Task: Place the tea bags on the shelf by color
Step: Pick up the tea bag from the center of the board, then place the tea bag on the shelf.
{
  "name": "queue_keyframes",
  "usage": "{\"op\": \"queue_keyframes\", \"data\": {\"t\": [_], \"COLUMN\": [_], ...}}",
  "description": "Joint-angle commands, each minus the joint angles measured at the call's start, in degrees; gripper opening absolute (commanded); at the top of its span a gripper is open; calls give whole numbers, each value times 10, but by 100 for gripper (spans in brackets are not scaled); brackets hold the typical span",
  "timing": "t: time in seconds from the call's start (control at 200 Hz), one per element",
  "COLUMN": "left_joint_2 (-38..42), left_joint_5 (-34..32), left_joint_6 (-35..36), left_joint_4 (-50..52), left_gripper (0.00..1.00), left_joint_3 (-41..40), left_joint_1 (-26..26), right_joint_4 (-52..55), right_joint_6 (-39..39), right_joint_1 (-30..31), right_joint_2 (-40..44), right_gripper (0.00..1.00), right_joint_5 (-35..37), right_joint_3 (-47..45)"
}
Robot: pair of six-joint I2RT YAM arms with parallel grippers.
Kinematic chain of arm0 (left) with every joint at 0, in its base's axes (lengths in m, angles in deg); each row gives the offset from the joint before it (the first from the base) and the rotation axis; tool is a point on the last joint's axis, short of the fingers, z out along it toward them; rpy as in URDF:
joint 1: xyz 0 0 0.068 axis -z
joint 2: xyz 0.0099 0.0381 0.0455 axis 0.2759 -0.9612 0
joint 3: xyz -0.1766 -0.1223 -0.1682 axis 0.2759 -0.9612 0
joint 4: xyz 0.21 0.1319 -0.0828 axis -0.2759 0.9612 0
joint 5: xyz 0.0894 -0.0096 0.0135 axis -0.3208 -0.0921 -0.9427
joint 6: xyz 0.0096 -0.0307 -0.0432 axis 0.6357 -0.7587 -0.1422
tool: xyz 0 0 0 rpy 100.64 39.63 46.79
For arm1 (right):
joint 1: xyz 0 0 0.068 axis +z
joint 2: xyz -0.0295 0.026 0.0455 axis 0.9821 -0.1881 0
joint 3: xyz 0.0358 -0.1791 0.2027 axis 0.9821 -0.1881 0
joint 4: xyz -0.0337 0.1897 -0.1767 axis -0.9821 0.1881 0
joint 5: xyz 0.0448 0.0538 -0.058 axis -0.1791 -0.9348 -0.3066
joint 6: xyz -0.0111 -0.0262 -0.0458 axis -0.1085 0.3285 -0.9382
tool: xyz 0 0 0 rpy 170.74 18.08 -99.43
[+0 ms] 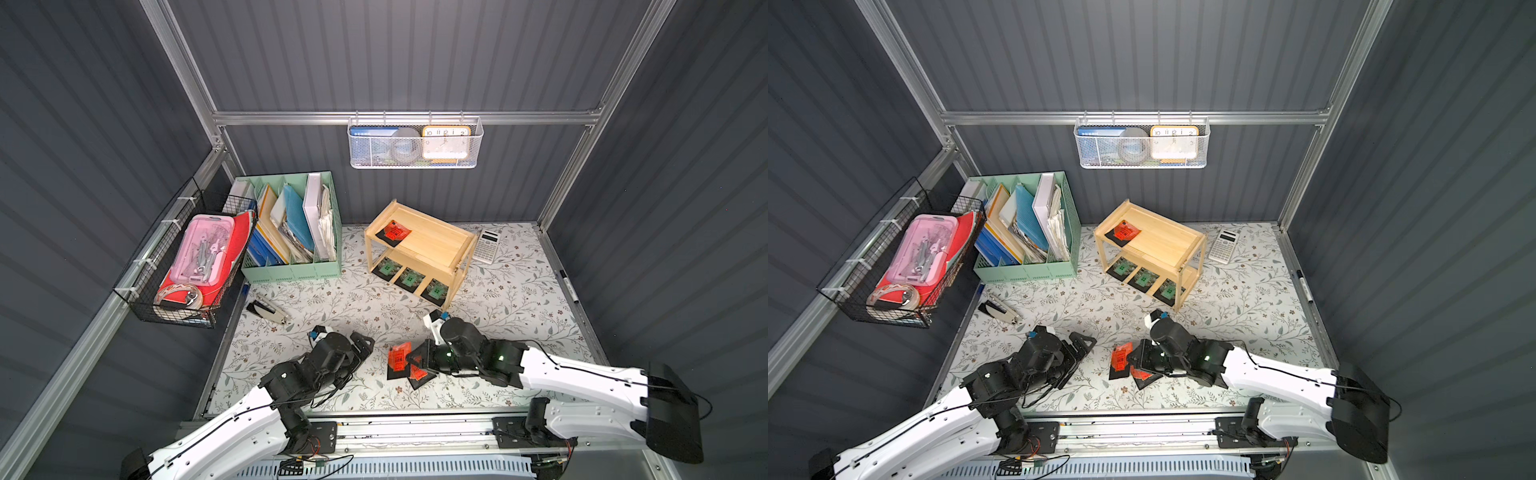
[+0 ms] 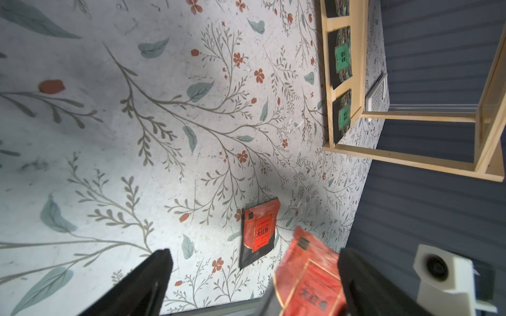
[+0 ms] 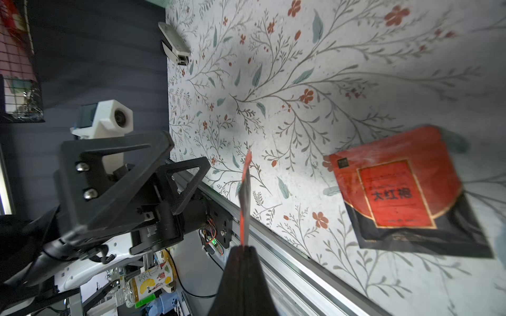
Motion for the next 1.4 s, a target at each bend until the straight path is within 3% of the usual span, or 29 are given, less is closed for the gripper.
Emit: {"op": "queue_keyframes", "data": {"t": [0.0, 0.26, 0.56, 0.905, 1.396], "left_joint_2": [2, -7, -8, -14, -40], "left_joint_5": [-24, -27, -27, -30, -73], "left_joint_6": [-4, 6, 29, 28, 53], "left_joint_4": [30, 20, -2, -9, -21], "left_gripper": [100, 100, 100, 100, 100], "left_joint_3": [17, 24, 33, 39, 79], "left_joint_1": [1, 1, 0, 0, 0], "right_joint_4": [74, 170, 188, 181, 125], "right_joint_6": [-7, -42, -43, -49, -27], "right_joint_1": [-8, -35, -95, -197, -264], "right_joint_2": [50, 106, 110, 49, -55], "right_gripper": [0, 0, 0, 0, 0], "right_joint_5": [58, 88, 92, 39, 20], "right_joint_3": [31, 123, 201, 279, 344]}}
